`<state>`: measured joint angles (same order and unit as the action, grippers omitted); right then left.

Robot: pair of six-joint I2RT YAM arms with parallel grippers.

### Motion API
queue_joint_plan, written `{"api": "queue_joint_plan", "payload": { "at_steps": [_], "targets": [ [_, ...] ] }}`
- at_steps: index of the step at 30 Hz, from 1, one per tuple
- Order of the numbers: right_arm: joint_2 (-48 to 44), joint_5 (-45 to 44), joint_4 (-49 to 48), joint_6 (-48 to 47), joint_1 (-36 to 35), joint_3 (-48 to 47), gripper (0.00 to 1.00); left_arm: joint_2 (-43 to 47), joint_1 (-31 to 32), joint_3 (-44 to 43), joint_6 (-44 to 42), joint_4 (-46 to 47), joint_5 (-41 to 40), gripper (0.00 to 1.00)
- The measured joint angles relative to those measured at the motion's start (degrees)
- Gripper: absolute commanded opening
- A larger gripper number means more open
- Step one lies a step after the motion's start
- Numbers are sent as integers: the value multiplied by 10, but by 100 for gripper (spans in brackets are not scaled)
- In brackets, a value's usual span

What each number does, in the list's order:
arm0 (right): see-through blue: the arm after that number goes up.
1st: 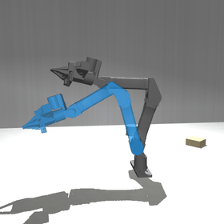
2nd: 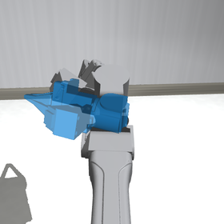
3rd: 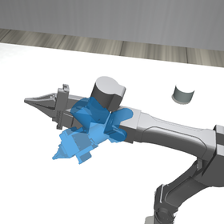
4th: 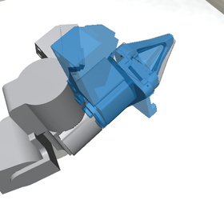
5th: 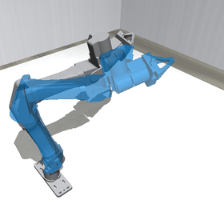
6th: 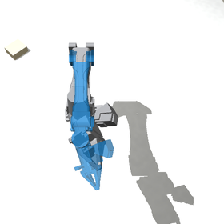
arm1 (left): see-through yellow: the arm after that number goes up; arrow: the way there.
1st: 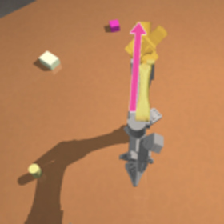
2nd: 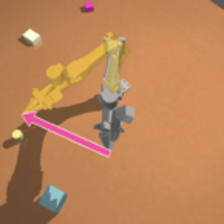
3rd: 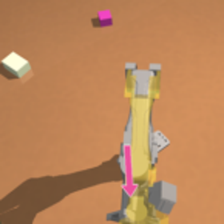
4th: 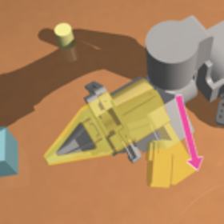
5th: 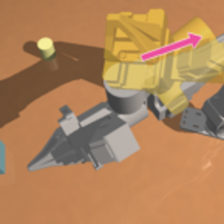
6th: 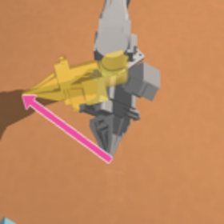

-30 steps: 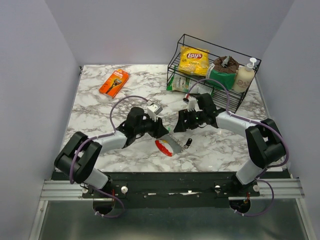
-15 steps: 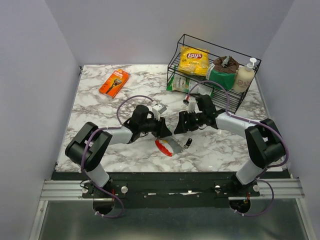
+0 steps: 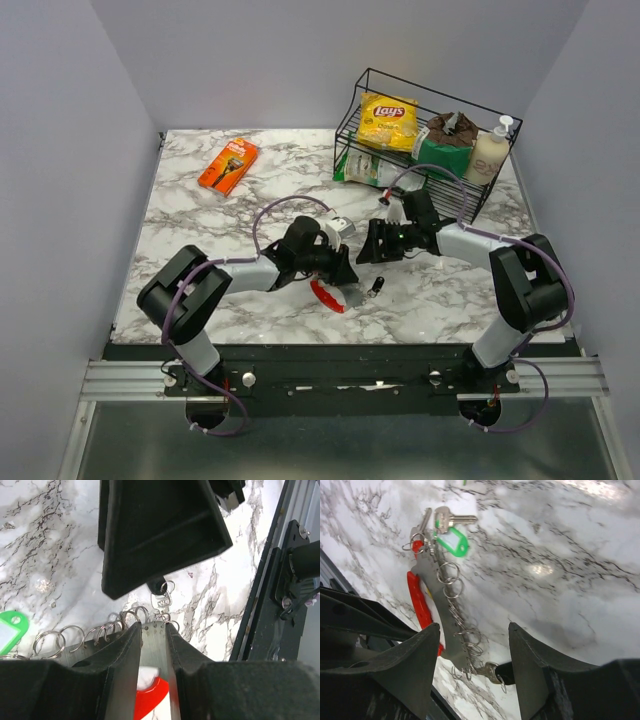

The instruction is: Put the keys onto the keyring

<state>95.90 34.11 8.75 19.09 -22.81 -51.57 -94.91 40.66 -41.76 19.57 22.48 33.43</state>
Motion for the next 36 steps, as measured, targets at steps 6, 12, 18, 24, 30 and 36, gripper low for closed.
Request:
{"api": "queue_joint_plan", "payload": {
  "at_steps": [6, 12, 18, 24, 30, 36],
  "targets": [
    [0, 0, -1, 9, 21, 14, 64, -23, 3, -17, -7, -19, -9, 31],
    [0, 1, -2, 10, 22, 16, 63, -42, 6, -19, -12, -27, -18, 31],
    [0, 10, -2, 10, 21, 17, 62, -48, 7, -25, -16, -37, -20, 29],
    [0, 15, -5, 10, 22, 17, 61, -56, 7, -29, -19, -40, -25, 23],
    [0, 18, -6, 10, 22, 17, 61, -69, 7, -37, -24, -42, -30, 13],
    [0, 26, -6, 9, 22, 17, 61, -70, 7, -38, -27, -37, -31, 0]
  ]
}}
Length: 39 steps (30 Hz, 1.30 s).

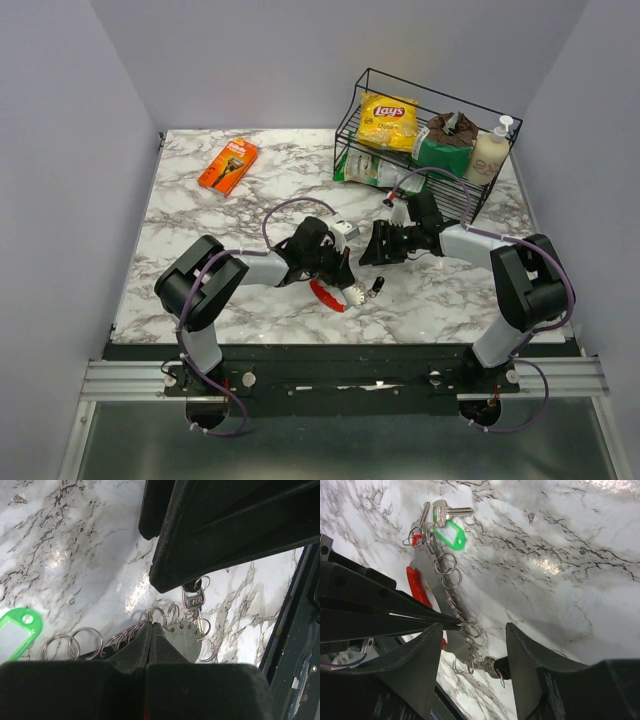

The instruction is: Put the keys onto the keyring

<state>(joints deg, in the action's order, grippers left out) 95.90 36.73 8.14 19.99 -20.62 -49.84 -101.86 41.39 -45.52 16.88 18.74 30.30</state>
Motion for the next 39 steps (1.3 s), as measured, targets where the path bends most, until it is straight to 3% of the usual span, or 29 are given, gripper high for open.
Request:
{"api": "queue_joint_plan", "payload": {
  "at_steps": [8, 22, 39],
  "targets": [
    [-16, 22, -9, -16, 0, 10, 63, 13, 0, 15, -7, 14, 0, 0],
    [-88, 132, -97, -40, 0, 62, 64, 150, 0, 106, -58, 53, -32, 0],
    [-187, 271, -227, -61, 0, 122, 64, 356, 43, 291, -217, 200, -37, 0]
  ]
}}
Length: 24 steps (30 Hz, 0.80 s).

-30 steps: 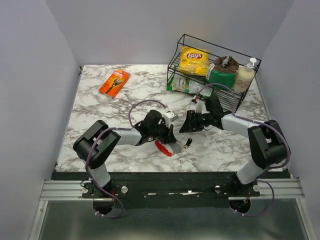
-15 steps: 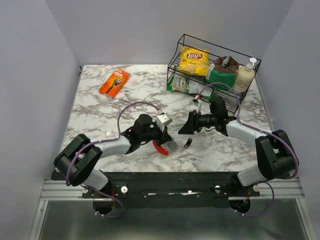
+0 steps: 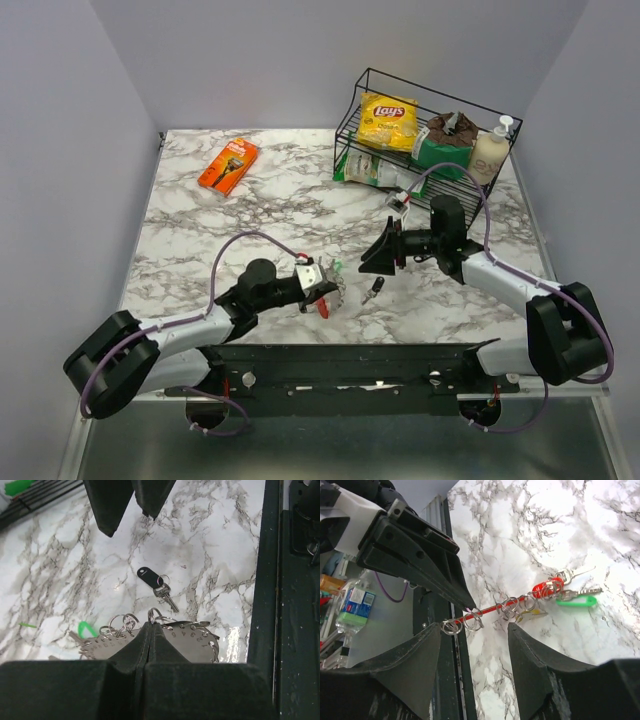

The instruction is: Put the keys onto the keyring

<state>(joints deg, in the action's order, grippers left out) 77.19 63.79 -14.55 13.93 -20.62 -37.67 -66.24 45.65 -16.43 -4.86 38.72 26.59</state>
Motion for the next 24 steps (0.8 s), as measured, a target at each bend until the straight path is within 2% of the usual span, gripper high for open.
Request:
{"api": "queue_joint_plan", "payload": {
  "at_steps": [8, 24],
  "targets": [
    [0, 7, -9, -5, 0, 3, 64, 63, 21, 4, -79, -9, -20, 0],
    [0, 6, -7, -16, -4, 3, 64, 76, 48, 5, -176, -50, -75, 0]
  ]
}}
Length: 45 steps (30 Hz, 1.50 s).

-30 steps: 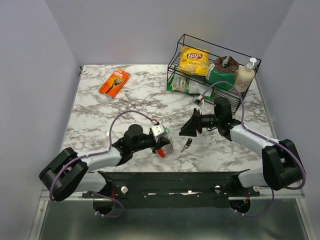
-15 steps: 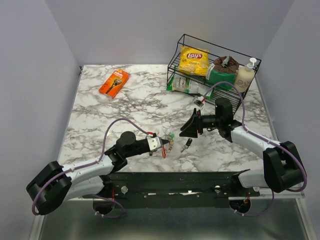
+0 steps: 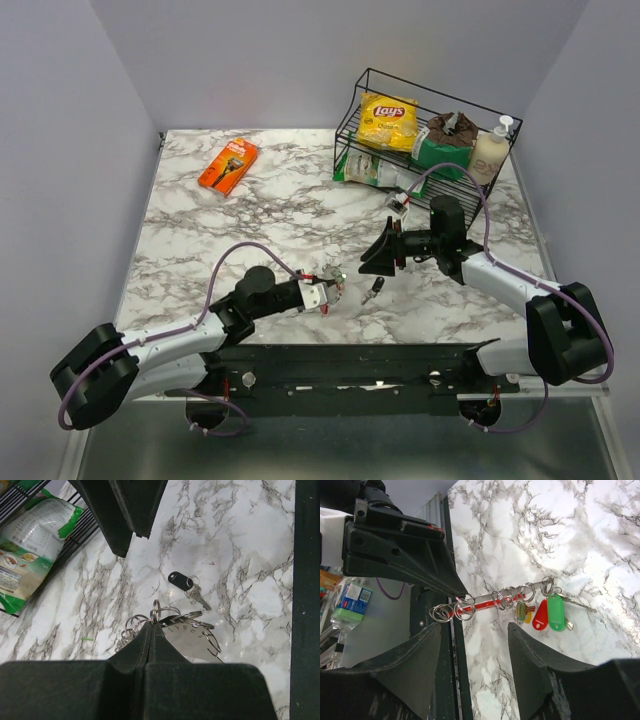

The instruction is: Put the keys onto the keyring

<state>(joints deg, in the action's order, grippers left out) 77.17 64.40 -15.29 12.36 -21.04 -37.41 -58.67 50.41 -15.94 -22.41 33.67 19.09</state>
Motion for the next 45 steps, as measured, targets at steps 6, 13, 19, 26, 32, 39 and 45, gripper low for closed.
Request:
{"api": "queue_joint_plan", "payload": {
  "at_steps": [6, 13, 19, 26, 32, 39, 45],
  "targets": [
    [0, 0, 1, 0, 0, 0, 64, 22, 18, 5, -44, -7, -34, 0],
    [0, 0, 4, 0, -3, 0, 64, 34, 50, 15, -103, -22, -78, 0],
    [0, 0, 4, -3, -4, 0, 64, 39, 69, 18, -135, -30, -111, 0],
    [0, 0, 7, -5, -4, 0, 64, 38, 75, 18, -148, -30, -126, 0],
    [0, -4, 21, -10, -4, 0, 64, 30, 82, 18, -160, -32, -137, 0],
    [4, -6, 29, -15, -6, -8, 64, 17, 103, 18, -192, -45, -158, 0],
    [18, -6, 33, -15, -8, -10, 64, -1, 106, 18, -196, -50, -170, 0]
  ]
}}
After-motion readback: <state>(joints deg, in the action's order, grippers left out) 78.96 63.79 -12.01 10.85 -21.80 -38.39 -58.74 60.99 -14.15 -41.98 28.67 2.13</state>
